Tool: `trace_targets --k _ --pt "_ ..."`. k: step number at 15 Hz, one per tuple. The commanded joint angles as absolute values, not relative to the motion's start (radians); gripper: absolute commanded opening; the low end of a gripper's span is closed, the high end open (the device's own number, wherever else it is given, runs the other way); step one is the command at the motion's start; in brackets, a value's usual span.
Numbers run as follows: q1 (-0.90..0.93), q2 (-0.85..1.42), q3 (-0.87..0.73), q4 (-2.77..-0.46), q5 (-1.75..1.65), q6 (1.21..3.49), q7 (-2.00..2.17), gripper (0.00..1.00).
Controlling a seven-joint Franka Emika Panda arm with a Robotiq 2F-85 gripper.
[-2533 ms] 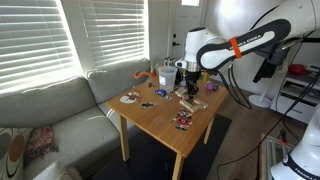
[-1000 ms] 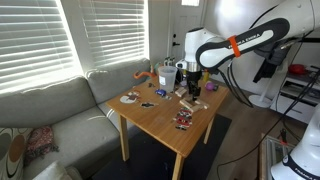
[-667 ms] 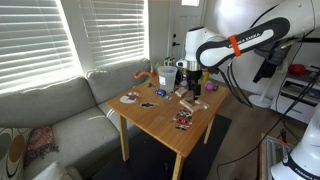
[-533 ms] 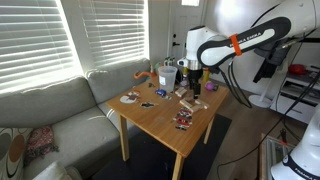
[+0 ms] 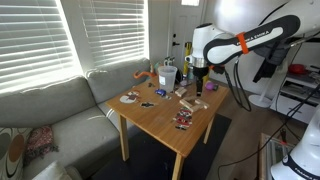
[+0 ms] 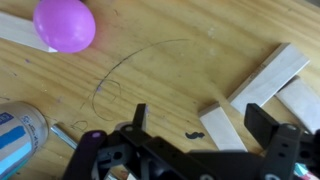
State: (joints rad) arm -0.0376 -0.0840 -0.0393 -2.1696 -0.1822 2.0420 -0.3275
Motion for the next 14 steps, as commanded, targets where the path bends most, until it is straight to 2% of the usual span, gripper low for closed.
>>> trace_targets --k 1,14 --pt "-0.034 -0.081 -0.041 -2.167 -0.182 2.039 -0.327 1.00" --pt "-0.127 -0.233 -0.133 -2.278 -0.192 2.018 -0.169 1.00"
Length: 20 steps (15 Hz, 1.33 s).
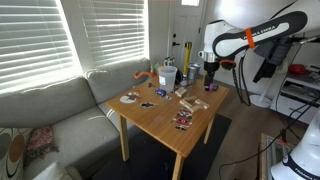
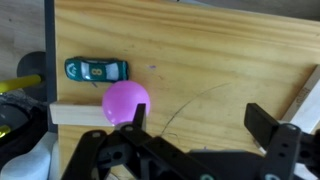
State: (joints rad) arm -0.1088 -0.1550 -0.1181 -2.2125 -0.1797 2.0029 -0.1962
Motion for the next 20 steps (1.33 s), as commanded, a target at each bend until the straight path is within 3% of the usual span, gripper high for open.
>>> trace_targets --k 1,20 --pt "-0.136 -0.249 -0.142 -2.291 -0.189 2.030 -0.170 1.00" --pt "-0.167 -0.201 -0.206 -2.362 -0.161 2.360 -0.255 1.00"
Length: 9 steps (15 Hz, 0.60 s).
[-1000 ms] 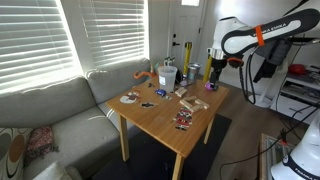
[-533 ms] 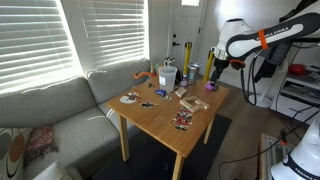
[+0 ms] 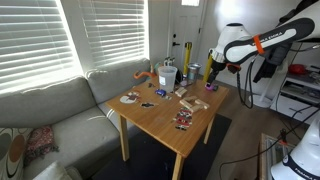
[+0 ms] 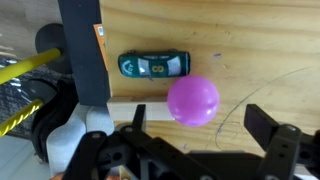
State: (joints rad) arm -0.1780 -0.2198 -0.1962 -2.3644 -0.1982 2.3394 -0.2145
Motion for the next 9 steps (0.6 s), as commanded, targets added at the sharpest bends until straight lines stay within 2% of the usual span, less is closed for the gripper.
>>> trace_targets --k 1,4,5,6,9 --pt "-0.167 -0.194 -0.206 -2.359 -0.153 2.357 -0.263 1.00" --pt "-0.163 -0.182 -0.208 -2.357 -0.121 2.350 -0.297 1.00" --pt "-0.163 -0.178 -0.209 -2.356 -0.112 2.346 -0.304 0.94" --pt "-0.164 -0.175 -0.209 -2.355 -0.104 2.345 -0.314 0.76" --pt "-0.164 -0.172 -0.208 -2.353 -0.087 2.344 -0.332 0.52"
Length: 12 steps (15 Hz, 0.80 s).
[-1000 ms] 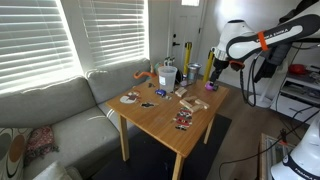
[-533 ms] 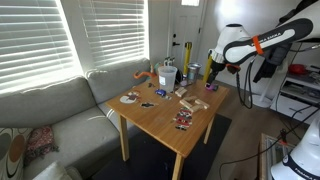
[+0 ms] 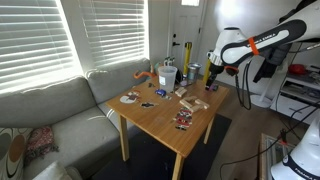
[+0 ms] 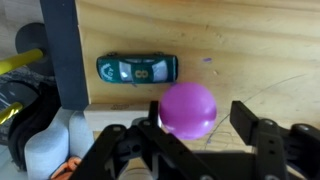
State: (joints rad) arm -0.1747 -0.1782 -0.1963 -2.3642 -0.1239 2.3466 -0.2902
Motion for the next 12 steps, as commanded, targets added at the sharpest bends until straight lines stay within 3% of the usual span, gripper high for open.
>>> trace_targets --k 1,4,12 --pt "-0.161 -0.174 -0.207 -2.353 -0.078 2.342 -0.342 0.44" --pt "-0.154 -0.207 -0.197 -2.360 -0.080 2.324 -0.354 0.26" --pt "-0.024 -0.275 -0.125 -2.323 -0.068 2.243 -0.467 0.20"
